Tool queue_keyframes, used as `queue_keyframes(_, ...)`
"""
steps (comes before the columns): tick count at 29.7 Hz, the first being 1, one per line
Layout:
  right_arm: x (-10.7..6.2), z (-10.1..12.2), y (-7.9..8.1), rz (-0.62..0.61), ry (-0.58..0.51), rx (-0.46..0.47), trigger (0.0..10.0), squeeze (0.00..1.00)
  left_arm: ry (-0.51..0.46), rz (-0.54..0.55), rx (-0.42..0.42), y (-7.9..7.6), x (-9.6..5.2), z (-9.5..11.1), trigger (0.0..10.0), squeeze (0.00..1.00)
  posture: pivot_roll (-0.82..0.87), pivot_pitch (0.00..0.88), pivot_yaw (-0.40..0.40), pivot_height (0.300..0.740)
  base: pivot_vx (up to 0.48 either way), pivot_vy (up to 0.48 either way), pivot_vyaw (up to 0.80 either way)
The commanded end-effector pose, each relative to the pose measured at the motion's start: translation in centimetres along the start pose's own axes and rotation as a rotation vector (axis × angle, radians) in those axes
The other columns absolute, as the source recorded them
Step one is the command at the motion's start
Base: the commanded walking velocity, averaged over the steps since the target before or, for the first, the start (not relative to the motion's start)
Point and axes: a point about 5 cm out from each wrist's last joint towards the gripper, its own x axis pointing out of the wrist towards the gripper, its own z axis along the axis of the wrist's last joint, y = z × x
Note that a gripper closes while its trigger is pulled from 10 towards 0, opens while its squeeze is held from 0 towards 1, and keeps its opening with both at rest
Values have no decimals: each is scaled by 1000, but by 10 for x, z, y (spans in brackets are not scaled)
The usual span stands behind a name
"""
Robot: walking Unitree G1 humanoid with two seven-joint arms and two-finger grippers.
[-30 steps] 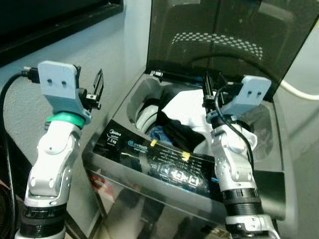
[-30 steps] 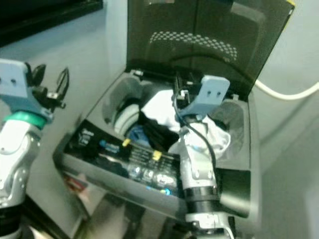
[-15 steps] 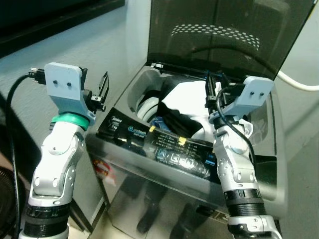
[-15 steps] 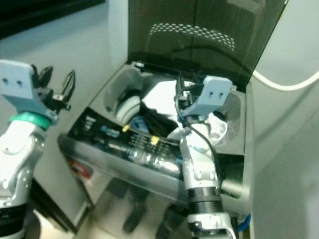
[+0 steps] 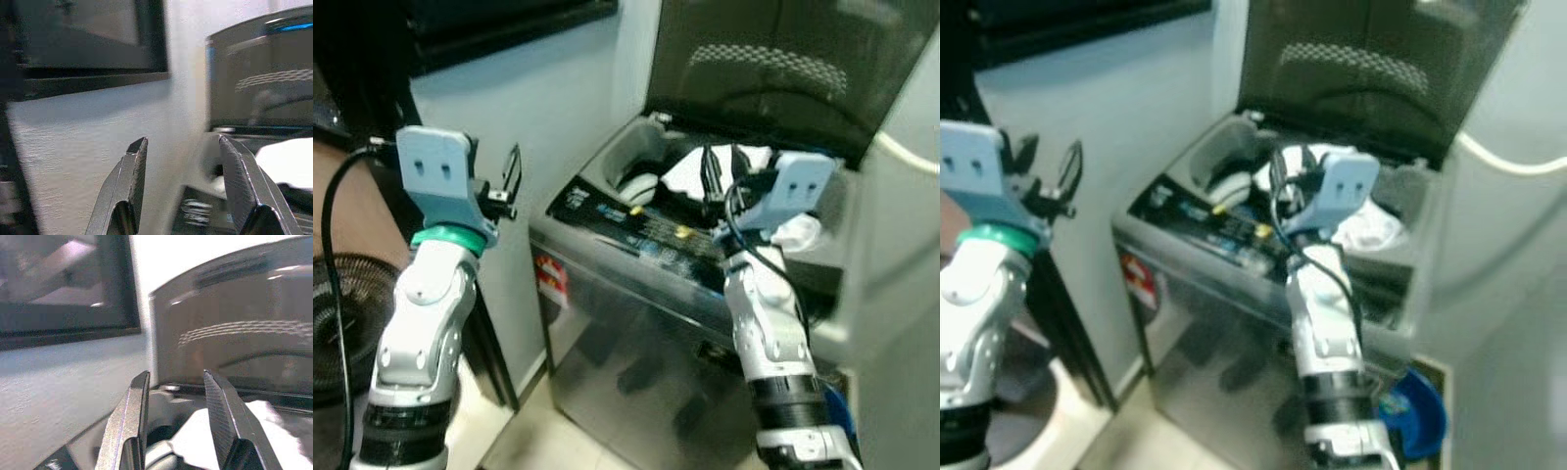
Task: Clothes washing
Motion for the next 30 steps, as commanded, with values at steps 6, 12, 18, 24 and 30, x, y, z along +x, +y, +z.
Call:
queue_keyframes(6,-2,-3,3,21,17,-2,10000,0,0,1,5,0,0,-1,10000,0,103,0,-3,740,0,0,118)
queue_keyframes(12,-2,-4,6,46,25,-21,10000,0,2,6,11,1,-1,-2,10000,0,107,0,-7,740,0,0,774)
queue_keyframes(18,-6,-12,9,82,56,-32,10000,0,19,-6,39,-1,-4,-7,10000,0,109,0,-9,740,0,0,776)
queue_keyframes(24,-19,-30,10,123,142,-4,10000,0,72,-45,43,-7,-11,-16,10000,0,107,0,-9,740,0,0,775)
queue_keyframes(30,-37,-53,5,134,240,8,10000,0,138,-97,51,-16,-24,-32,10000,0,101,0,-1,740,0,0,771)
